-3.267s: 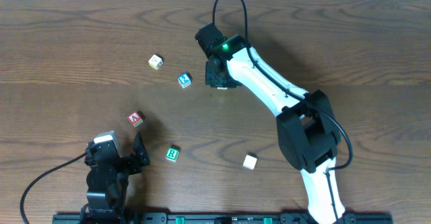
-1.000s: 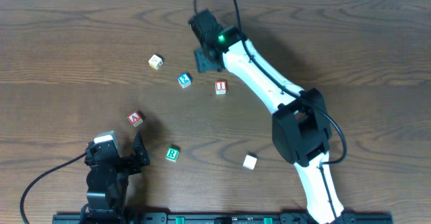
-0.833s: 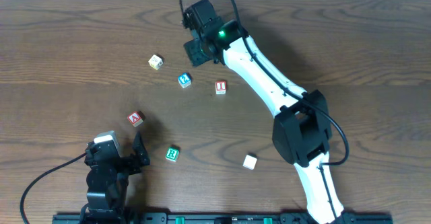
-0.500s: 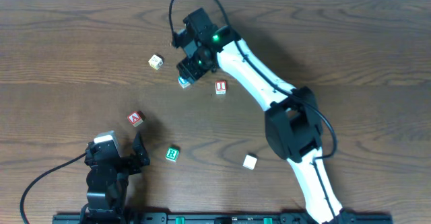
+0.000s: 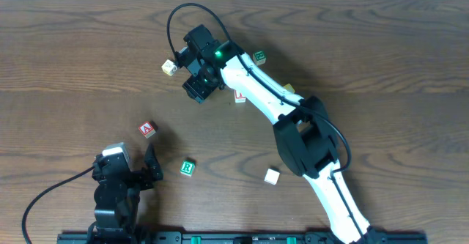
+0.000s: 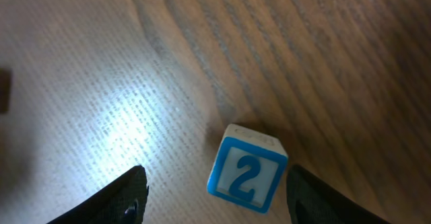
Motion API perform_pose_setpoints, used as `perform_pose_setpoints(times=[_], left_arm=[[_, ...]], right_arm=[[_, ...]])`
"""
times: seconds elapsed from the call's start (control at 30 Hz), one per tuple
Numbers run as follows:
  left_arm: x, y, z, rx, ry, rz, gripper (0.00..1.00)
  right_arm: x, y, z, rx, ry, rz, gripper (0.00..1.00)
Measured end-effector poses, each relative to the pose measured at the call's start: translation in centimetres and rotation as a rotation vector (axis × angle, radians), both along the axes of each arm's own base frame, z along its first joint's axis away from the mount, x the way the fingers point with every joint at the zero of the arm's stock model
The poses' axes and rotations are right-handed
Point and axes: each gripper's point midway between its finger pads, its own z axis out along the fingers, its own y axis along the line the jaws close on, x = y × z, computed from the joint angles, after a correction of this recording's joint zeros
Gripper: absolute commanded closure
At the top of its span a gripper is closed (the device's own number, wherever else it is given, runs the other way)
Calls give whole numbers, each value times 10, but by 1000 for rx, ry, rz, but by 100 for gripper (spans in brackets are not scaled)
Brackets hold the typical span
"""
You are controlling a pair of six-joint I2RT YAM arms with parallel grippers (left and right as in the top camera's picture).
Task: Spell out Ai2
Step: 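Grasp the blue '2' block with the right gripper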
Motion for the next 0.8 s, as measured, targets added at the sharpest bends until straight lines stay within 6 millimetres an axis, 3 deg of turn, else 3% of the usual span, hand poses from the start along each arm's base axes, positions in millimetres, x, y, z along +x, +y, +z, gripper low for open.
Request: perform_pose_setpoints(times=[0.37,0.63,0.8], left_arm=[[0,0,0,0,0,0,5],[0,0,0,0,0,0,5],[0,0,0,0,0,0,5]], right_arm=[[6,-9,-14,-67,-25,-43,45],[8,-10,-15,-72,-29,-58,67],[8,-9,-15,-71,-28,-61,69]])
